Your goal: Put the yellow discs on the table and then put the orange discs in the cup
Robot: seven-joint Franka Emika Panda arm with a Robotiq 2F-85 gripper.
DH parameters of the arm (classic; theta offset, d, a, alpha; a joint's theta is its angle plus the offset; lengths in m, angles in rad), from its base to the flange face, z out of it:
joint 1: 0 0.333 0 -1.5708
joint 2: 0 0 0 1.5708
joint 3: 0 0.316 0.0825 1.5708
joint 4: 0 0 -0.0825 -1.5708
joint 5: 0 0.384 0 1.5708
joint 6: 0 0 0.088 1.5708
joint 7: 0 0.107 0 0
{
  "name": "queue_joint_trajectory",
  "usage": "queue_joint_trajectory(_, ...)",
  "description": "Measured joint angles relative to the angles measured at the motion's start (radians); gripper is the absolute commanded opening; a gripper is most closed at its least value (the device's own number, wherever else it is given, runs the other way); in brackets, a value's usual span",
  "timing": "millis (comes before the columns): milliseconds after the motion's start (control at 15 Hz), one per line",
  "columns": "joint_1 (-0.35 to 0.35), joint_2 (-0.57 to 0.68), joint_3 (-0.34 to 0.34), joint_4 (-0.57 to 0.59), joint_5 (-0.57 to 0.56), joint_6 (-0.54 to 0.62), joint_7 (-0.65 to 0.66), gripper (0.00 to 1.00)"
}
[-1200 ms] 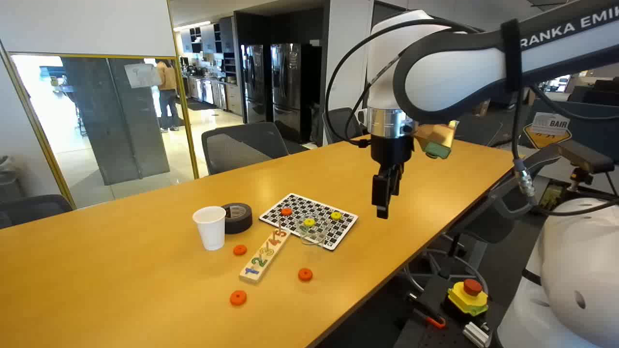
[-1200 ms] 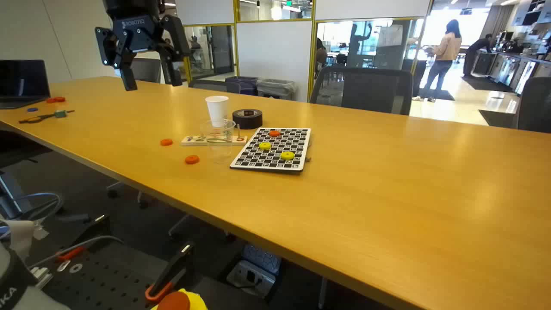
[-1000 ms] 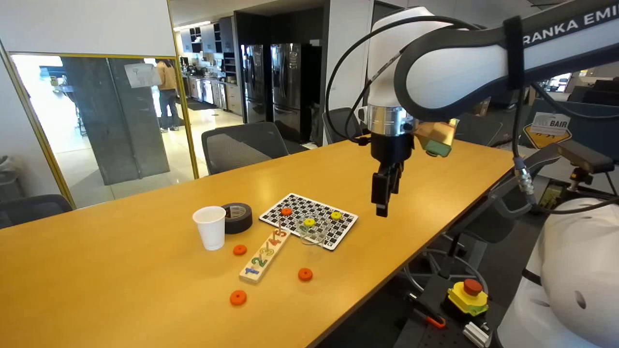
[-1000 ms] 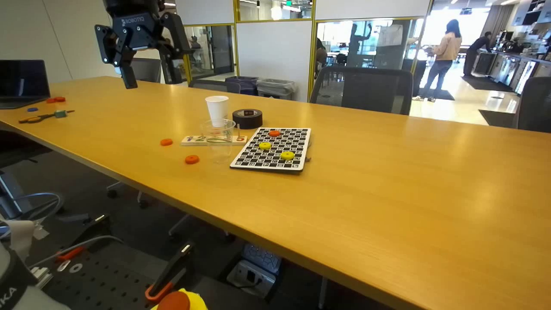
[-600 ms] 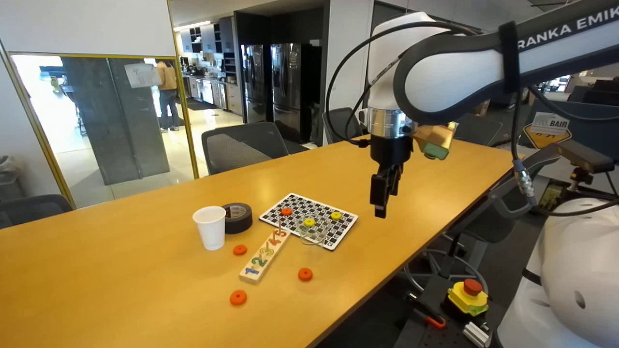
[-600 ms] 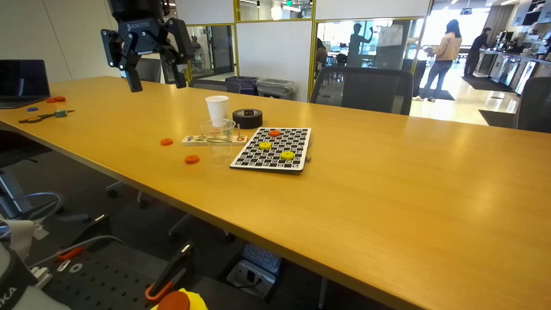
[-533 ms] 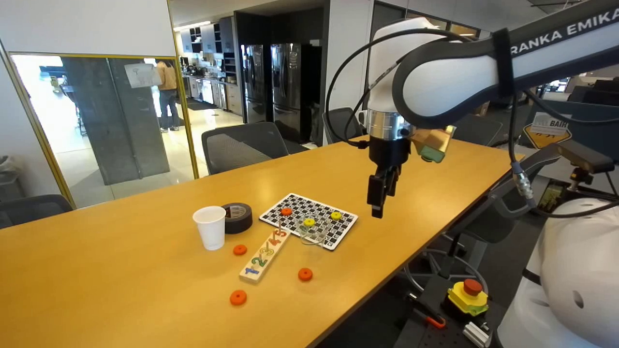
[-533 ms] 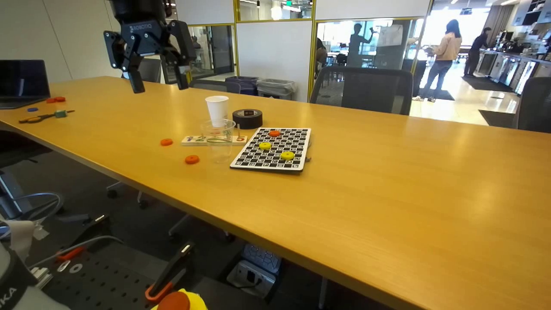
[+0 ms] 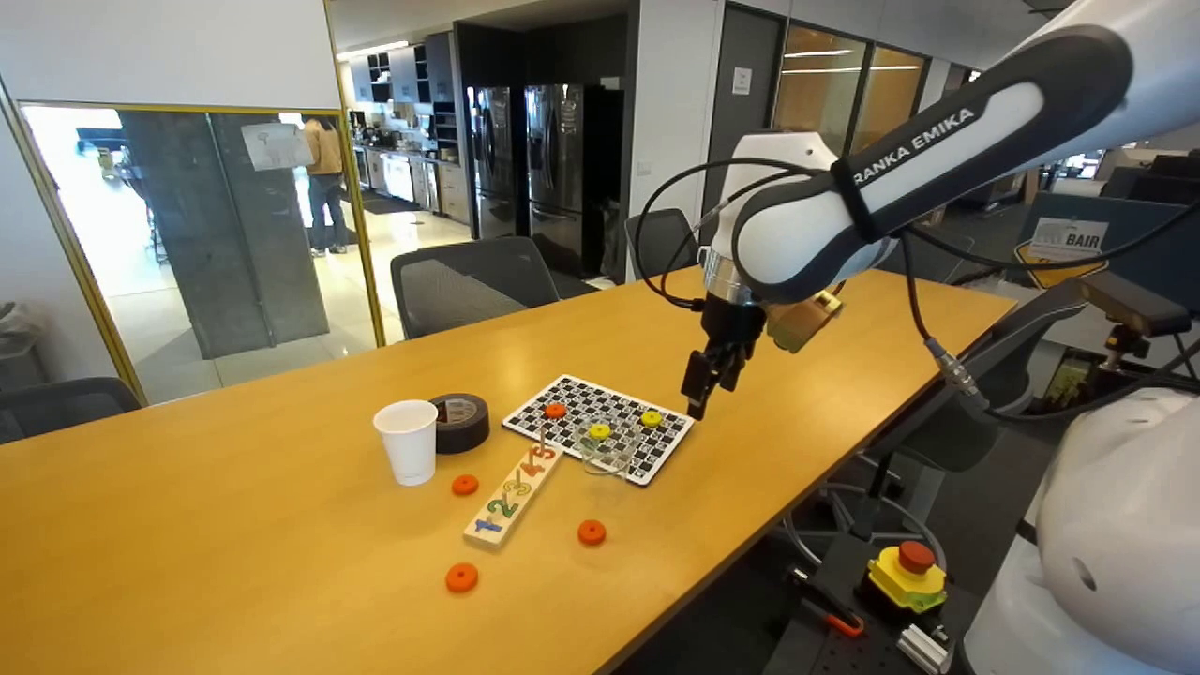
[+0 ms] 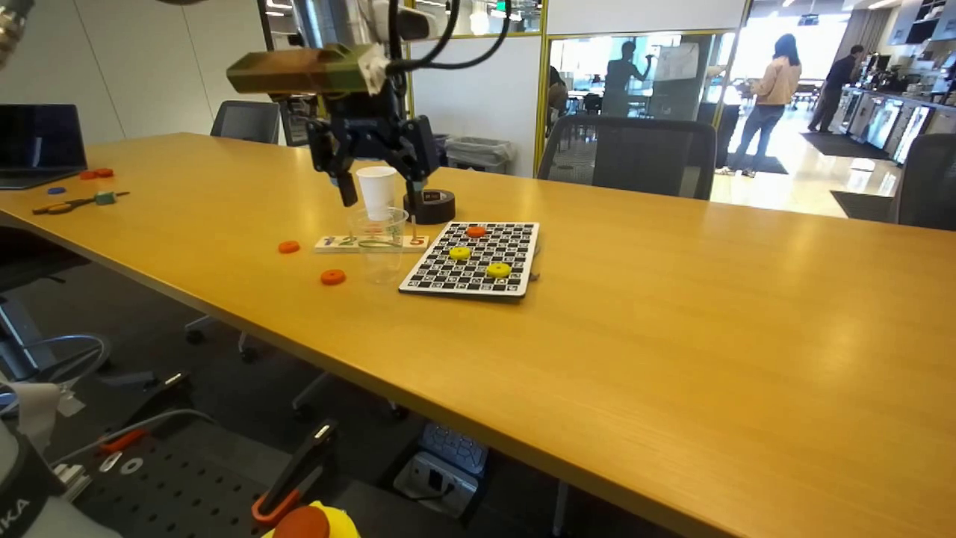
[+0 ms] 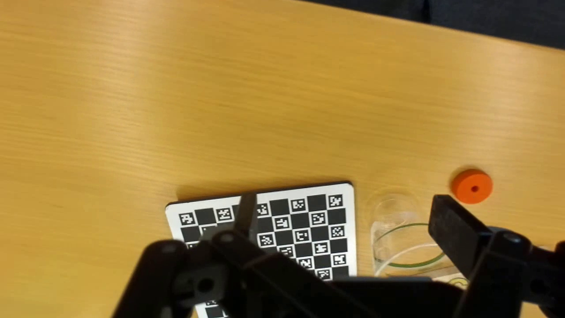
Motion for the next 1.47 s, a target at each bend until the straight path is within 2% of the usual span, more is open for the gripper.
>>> queue_joint_trajectory(333, -0.011, 0.247, -0.068, 0.099, 0.077, 0.151, -0.045, 1.0)
queue_joint_trajectory(800, -0.028, 0.583, -0.066, 0.362, 0.359, 0.177, -0.088, 1.0)
queue_joint_trajectory(1133, -0.082, 0.766, -0.038, 0.529, 0.374, 0.167, -0.057, 1.0)
queue_joint_trajectory(1467, -0.113, 0.877, -0.021, 0.643, 0.368, 0.134, -0.006, 1.0)
